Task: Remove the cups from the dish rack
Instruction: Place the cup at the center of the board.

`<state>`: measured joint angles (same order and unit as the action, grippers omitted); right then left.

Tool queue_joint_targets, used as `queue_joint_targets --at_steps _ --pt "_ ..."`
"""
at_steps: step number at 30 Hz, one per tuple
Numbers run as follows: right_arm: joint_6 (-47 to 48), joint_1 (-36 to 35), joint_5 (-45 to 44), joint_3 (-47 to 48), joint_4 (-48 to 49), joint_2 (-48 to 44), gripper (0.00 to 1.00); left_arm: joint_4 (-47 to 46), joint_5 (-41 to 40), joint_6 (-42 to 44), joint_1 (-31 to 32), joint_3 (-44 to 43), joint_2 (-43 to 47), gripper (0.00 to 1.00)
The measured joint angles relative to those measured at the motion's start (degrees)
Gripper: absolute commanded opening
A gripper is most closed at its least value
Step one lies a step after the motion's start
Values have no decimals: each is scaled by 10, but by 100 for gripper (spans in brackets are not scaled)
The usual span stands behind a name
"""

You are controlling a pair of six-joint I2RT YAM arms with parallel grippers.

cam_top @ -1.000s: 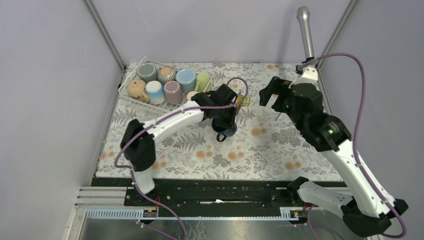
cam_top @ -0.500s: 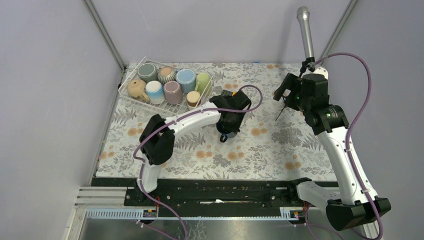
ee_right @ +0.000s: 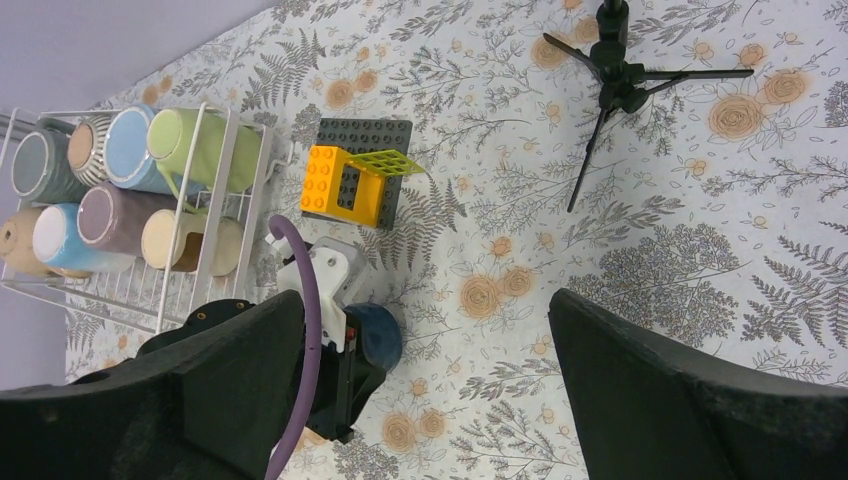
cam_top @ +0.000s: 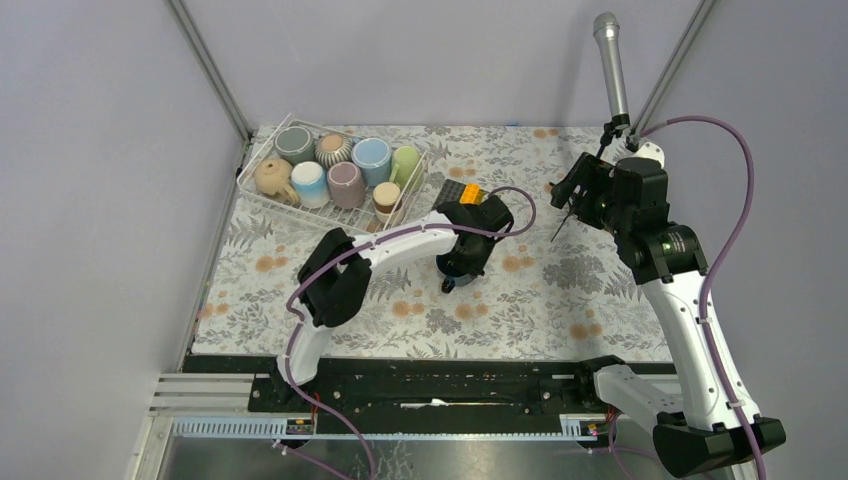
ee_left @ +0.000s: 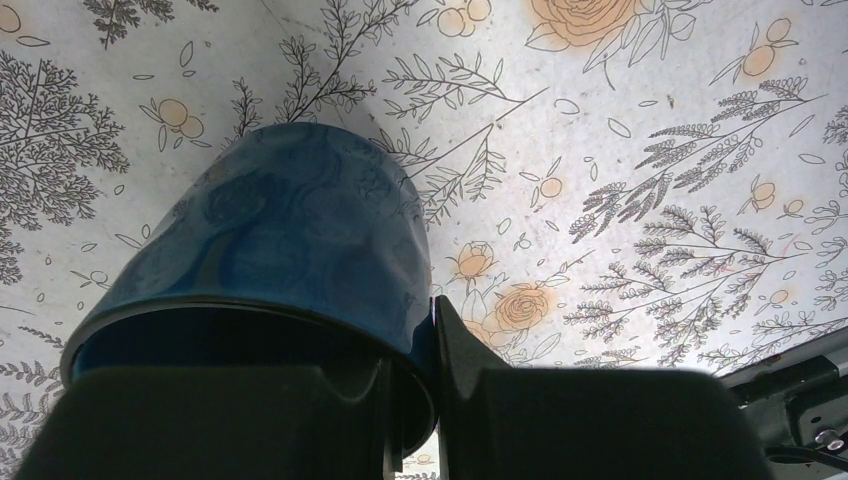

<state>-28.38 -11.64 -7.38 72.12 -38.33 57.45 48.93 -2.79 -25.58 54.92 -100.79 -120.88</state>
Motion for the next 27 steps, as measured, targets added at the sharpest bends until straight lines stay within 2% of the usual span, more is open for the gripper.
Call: queue_joint_targets --at_steps 3,14,18,24,27 --pt "0 0 0 0 0 0 99 0 -3 1 2 0 0 21" --pt "0 0 10 0 0 0 100 9 -8 5 3 -21 -2 51" --pt "0 0 10 0 -3 0 100 12 -10 6 3 -49 -2 57" --pt "1 0 10 12 -21 0 100 13 -7 3 3 -70 4 74" --pt "1 0 10 17 -22 -1 100 17 -4 0 -2 -70 23 79"
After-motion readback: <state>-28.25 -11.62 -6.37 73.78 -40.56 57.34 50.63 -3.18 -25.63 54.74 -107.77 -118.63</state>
